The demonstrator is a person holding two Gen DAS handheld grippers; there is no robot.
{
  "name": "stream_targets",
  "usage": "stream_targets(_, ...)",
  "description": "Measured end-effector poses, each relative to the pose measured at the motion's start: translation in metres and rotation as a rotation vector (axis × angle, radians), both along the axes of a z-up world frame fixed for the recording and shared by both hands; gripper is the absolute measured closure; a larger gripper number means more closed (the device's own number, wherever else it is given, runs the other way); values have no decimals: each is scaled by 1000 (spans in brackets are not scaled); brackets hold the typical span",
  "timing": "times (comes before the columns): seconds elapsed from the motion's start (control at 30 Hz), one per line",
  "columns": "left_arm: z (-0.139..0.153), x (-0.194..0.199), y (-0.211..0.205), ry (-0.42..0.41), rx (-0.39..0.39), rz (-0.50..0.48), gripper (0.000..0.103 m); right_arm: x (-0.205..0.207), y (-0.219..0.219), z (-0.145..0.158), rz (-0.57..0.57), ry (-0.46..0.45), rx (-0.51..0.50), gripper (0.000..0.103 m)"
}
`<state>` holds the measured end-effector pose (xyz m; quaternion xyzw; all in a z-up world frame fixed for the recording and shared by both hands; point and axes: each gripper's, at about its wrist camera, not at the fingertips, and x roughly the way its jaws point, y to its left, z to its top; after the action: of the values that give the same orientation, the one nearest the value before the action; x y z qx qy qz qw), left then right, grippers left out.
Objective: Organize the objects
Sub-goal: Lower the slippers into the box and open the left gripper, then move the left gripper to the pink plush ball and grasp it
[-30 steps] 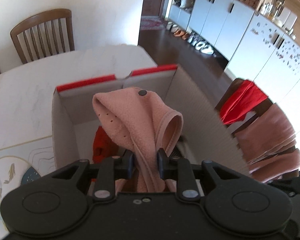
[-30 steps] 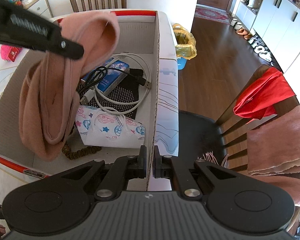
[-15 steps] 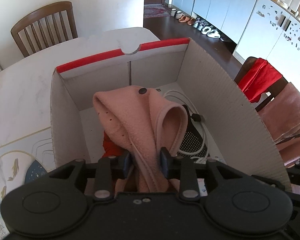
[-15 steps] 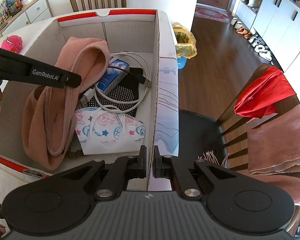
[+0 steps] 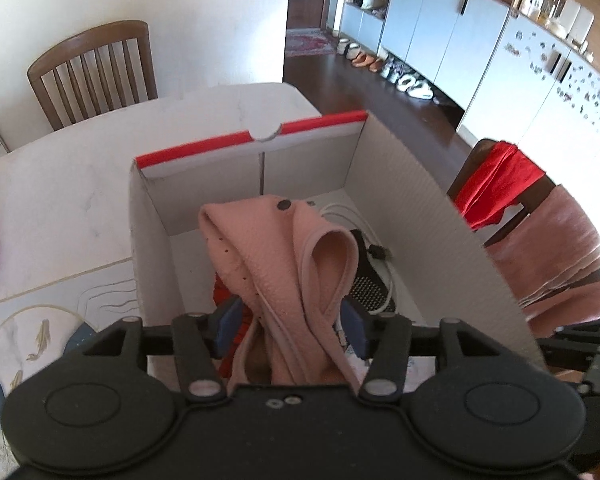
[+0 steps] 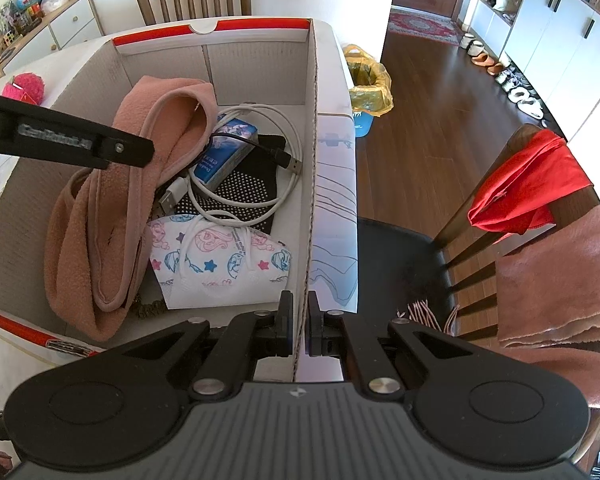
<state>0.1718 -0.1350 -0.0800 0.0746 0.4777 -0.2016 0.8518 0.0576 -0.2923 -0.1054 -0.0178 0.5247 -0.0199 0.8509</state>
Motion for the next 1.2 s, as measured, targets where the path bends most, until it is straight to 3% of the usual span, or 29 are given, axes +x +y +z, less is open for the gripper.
stream_targets(0.7, 35, -9, 70, -81, -28, 123, 39, 6, 1, 4, 20, -1, -36, 98)
stream_targets(1.2, 27, 32, 182, -150, -13, 360, 3, 17, 6, 4, 7, 38, -71, 98)
